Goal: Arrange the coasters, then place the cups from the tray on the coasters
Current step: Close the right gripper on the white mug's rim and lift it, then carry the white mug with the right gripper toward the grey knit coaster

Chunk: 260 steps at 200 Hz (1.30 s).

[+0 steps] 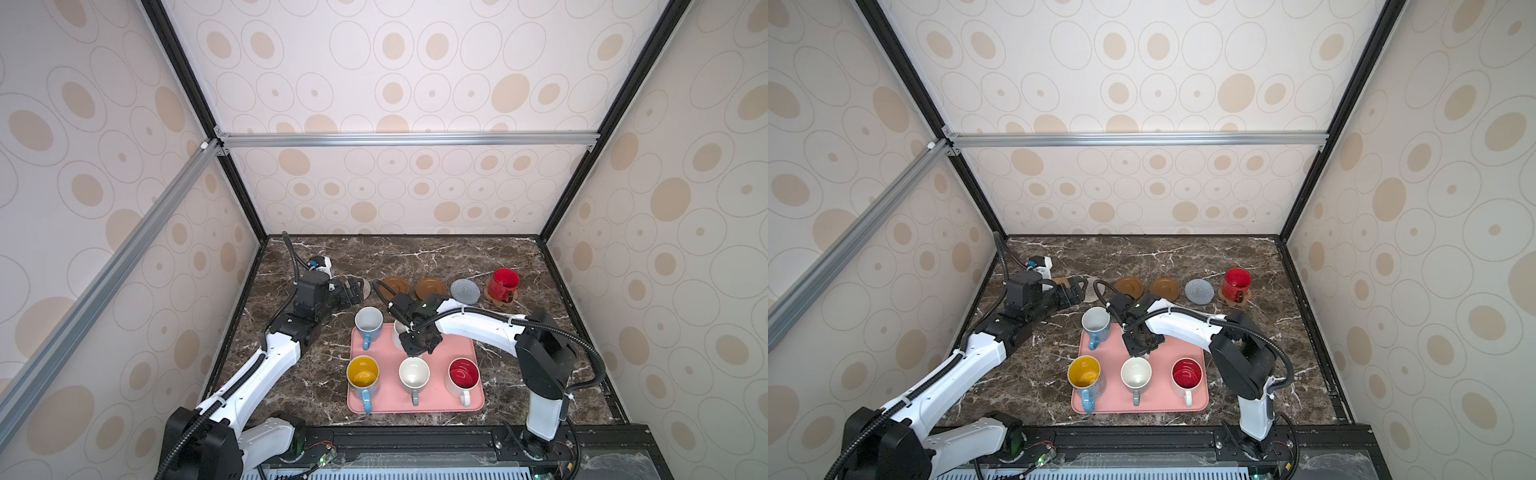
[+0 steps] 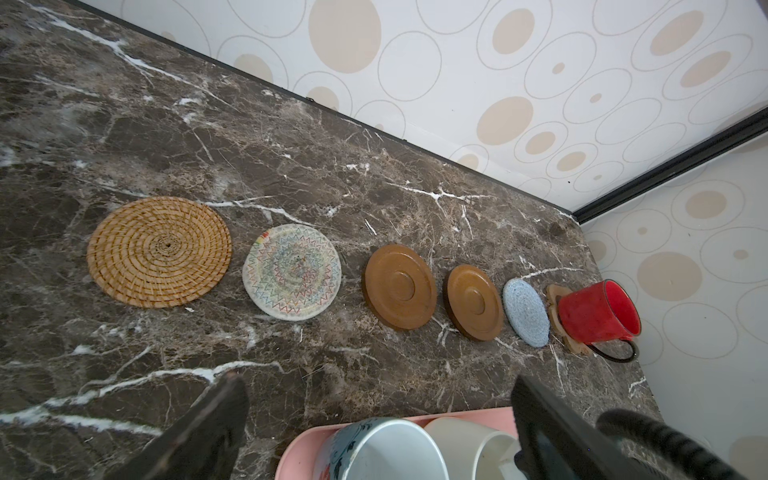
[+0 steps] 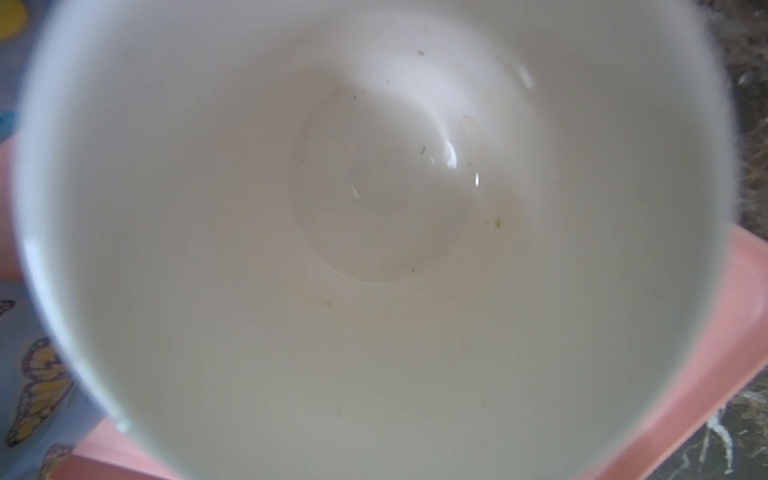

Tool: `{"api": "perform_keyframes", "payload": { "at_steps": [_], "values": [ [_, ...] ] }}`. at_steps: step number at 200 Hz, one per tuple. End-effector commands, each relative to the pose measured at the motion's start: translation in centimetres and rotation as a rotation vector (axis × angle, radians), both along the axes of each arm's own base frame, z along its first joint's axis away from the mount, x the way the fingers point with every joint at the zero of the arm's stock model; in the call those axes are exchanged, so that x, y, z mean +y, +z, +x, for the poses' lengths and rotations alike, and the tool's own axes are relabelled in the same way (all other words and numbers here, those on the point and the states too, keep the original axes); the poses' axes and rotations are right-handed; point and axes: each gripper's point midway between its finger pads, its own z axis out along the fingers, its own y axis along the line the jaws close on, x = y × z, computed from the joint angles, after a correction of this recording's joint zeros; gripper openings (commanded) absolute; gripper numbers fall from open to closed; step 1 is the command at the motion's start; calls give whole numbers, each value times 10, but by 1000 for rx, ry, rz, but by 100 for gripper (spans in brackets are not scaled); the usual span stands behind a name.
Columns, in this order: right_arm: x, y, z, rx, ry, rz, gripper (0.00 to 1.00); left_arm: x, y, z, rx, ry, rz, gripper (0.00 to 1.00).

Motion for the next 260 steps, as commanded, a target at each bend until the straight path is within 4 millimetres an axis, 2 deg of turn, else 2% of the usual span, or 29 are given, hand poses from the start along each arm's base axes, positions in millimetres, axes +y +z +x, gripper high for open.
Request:
{"api": "perform_keyframes", "payload": {
  "at_steps": [1,132,260],
  "values": [
    [-1,18,3,-56,5,7,13,-2,10,1,-26,5,-20,100],
    [-4,40,8,-108,-3,22,13,0,9,0,-25,9,-20,100],
    [-10,49,11,-141,-7,13,13,2,9,-5,-31,15,-20,100]
  ]
}}
